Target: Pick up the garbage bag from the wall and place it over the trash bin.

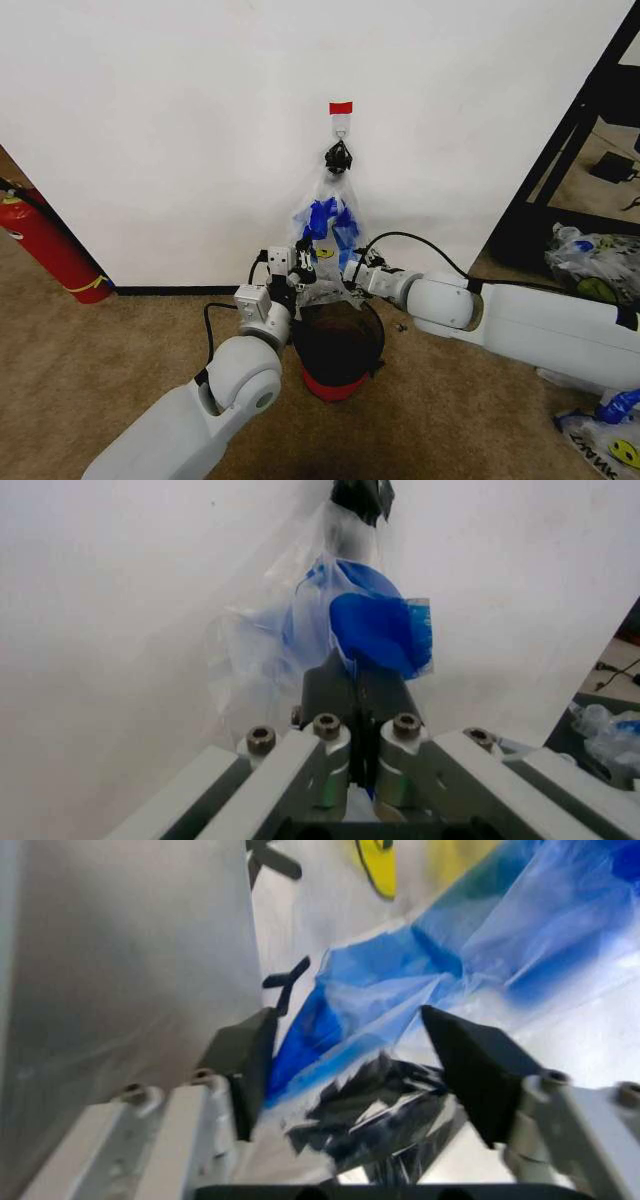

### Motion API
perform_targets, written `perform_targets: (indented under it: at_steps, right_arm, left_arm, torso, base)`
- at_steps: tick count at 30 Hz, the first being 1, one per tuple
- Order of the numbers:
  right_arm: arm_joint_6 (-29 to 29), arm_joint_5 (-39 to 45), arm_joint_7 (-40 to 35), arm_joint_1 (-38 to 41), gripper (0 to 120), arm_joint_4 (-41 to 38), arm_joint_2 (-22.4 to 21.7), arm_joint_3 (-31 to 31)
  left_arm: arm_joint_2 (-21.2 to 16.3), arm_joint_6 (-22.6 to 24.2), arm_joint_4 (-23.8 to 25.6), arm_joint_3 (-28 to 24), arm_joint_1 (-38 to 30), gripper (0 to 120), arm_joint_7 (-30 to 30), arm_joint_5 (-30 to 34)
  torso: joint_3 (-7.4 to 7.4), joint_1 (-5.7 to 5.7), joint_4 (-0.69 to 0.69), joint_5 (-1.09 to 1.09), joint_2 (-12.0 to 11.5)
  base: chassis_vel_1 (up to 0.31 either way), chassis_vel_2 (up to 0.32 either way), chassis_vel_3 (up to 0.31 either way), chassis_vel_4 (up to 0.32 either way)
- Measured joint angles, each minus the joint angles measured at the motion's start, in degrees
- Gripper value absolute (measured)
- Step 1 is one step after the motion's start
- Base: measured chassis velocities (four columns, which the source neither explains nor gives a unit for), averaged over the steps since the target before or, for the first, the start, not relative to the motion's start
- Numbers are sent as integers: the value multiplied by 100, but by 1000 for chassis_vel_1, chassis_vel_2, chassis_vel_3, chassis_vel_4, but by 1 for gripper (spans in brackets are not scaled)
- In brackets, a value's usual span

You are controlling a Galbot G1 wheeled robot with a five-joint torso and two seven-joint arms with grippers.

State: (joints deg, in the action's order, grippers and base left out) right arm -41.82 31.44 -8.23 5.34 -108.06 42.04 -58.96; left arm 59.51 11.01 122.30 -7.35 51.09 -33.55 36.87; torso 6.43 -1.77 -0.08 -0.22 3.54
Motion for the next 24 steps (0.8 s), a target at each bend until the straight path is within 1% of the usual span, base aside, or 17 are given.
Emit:
perform_targets:
  at_steps: [2, 4, 5, 11, 13, 15, 16, 18, 19, 20, 22, 23, 24]
  right_arm:
    - [-36, 246, -129, 18, 46, 28, 43, 26]
    - [-40, 315, -165, 23, 44, 30, 52, 34]
    - [-42, 453, -240, 26, 37, 29, 67, 69]
    - [-40, 485, -276, 5, 12, -52, -46, 153]
    - [-39, 485, -276, -9, 11, -55, -57, 167]
    - [-35, 485, -291, -71, 3, -64, -79, 225]
    - [-28, 478, -382, -245, 0, -74, -110, 380]
    - [-16, 478, -496, -527, 0, -133, -168, 652]
    - [16, 480, -573, -770, 0, -183, -215, 917]
    - [16, 480, -573, -770, 0, -183, -215, 917]
    - [98, 494, -707, -1127, 0, -254, -282, 1348]
    - [98, 494, -707, -1127, 0, -254, -282, 1348]
    - [449, 543, -923, -2008, 0, -414, -430, 2351]
  left_arm:
    - [-16, 1, 19, 3, 16, 0, -3, 2]
    - [-19, 1, 22, 4, 19, 0, -4, 3]
    - [-31, 4, 41, 8, 33, 0, -6, 5]
    - [-105, 17, 118, 26, 52, 0, -15, 33]
    - [-107, 18, 122, 28, 52, 0, -16, 35]
    - [-110, 21, 128, 33, 52, 0, -18, 45]
    - [-110, 22, 128, 49, 64, 0, -18, 53]
    - [-105, 22, 127, 67, 100, 0, -18, 53]
    - [-103, 22, 125, 81, 130, 0, -16, 51]
    - [-103, 22, 125, 81, 130, 0, -16, 51]
    - [-100, 20, 125, 103, 176, 0, -14, 43]
    - [-100, 20, 125, 103, 176, 0, -14, 43]
    - [-101, 14, 140, 147, 265, 0, -5, 23]
  torso:
    - [0, 0, 0, 0, 0]
    - [0, 0, 0, 0, 0]
    - [0, 0, 1, 0, 0]
    - [0, 0, -1, 0, 0]
    - [0, 0, -1, 0, 0]
    - [0, 0, -1, 0, 0]
    - [0, 0, -1, 0, 0]
    - [0, 0, 1, 0, 0]
    - [0, 0, 0, 0, 0]
    - [0, 0, 0, 0, 0]
    - [0, 0, 0, 1, 1]
    - [0, 0, 0, 1, 1]
    - [0, 0, 1, 1, 1]
  base:
    - [0, 0, 0, 0]
    - [0, 0, 0, 0]
    - [0, 0, 0, 0]
    - [0, 0, 0, 0]
    - [0, 0, 0, 0]
    - [0, 0, 0, 0]
    - [0, 0, 0, 0]
    - [0, 0, 0, 0]
    - [0, 0, 0, 0]
    - [0, 0, 0, 0]
    - [0, 0, 0, 0]
    - [0, 0, 0, 0]
    - [0, 0, 0, 0]
